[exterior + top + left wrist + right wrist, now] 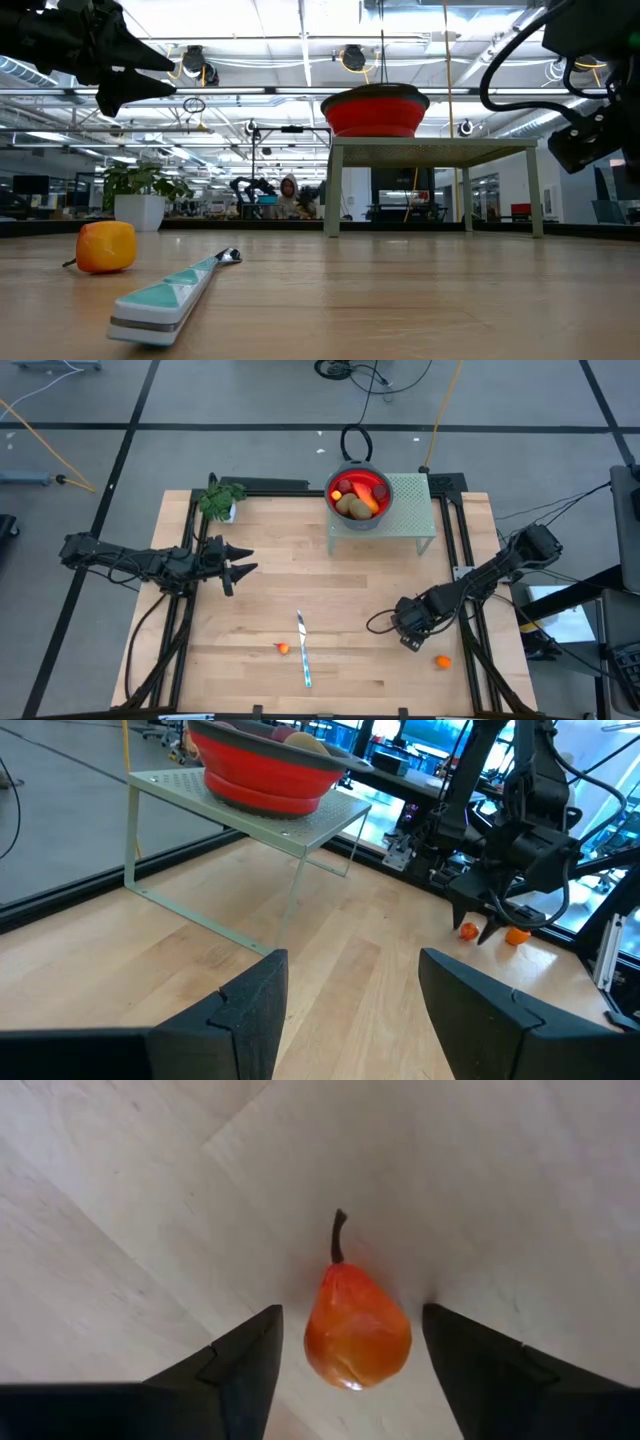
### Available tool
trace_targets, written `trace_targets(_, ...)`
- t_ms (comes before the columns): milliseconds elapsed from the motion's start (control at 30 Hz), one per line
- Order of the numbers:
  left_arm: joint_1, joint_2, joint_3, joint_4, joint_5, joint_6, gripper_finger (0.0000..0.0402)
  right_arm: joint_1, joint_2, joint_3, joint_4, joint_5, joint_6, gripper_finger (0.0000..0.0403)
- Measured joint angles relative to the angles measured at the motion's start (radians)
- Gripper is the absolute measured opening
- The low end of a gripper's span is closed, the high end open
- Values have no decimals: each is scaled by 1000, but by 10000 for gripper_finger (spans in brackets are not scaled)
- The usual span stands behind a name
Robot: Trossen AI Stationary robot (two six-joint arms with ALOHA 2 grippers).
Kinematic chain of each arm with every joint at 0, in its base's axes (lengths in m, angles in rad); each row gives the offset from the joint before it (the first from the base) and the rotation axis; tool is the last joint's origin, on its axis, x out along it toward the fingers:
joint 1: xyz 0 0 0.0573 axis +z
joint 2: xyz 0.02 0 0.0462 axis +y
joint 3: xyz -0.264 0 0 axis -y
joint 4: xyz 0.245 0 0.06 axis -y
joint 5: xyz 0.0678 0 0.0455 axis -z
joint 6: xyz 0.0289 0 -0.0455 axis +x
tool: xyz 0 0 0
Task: Pick & Place Fruit
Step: Put the peach into the red strainer bowl on the shelf
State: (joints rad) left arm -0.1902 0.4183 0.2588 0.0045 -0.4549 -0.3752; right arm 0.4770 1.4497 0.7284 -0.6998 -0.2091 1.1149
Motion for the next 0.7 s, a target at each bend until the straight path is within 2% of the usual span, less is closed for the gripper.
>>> trace_targets(533, 0, 0, 0, 0, 0, 6, 225, -1, -6, -3, -4, 4, 22, 148)
trace_targets(700, 0, 0, 0, -1, 0, 6, 225, 0, -45, -4, 10, -3, 22, 122)
